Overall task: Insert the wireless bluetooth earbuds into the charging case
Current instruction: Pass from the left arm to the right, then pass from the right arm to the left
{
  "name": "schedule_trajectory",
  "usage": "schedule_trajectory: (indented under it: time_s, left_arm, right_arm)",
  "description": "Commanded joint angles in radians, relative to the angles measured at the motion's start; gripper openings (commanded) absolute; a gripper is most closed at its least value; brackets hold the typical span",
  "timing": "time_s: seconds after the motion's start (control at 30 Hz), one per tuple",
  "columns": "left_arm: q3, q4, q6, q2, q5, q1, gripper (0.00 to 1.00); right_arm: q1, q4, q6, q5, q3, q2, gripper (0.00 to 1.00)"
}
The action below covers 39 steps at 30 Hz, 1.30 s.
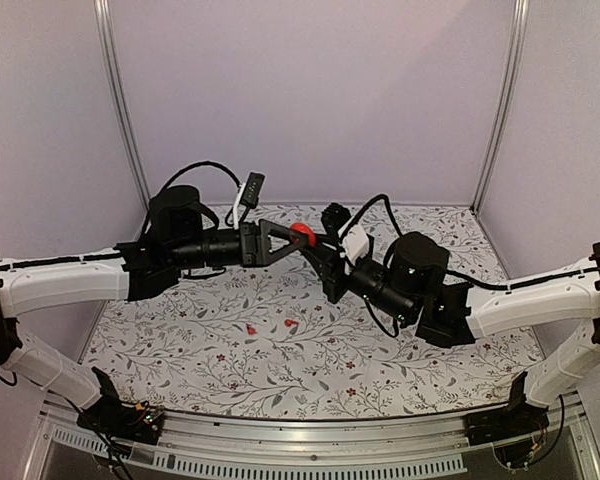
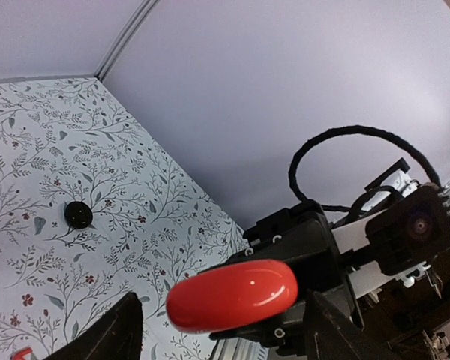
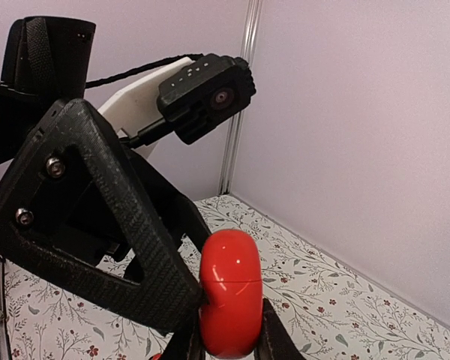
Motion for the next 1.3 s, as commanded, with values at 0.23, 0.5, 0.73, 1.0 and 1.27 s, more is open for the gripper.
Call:
schedule_trajectory:
  time_s: [0.23,0.5,0.73,1.0,1.27]
  left_arm:
    - [0.024,0.07,-0.043,0.006,0.032,0.01,0.61]
    - [0.022,0.08,-0.057,0.009,0.033,0.011,0.58]
    - [0.03,0.073,-0.064,0.015,0.031,0.011,0.62]
    - [0.023,0.083,-0.075,0.02,0.027,0.012,0.49]
    - [0.025,0.091,-0.087,0.025,0.028,0.012,0.59]
  right_arm:
    - [-0.002,0.035,-0.011,-0.015,-0.019,-0.024,0.13]
    - [-0.002,0.035,-0.015,-0.03,-0.02,-0.024,0.12]
    - [-0.001,0.035,-0.02,-0.033,-0.019,-0.021,0.12]
    - [0.0,0.033,-0.032,-0.046,-0.017,-0.013,0.12]
    - [0.001,0.031,-0.044,-0.046,-0.015,-0.008,0.12]
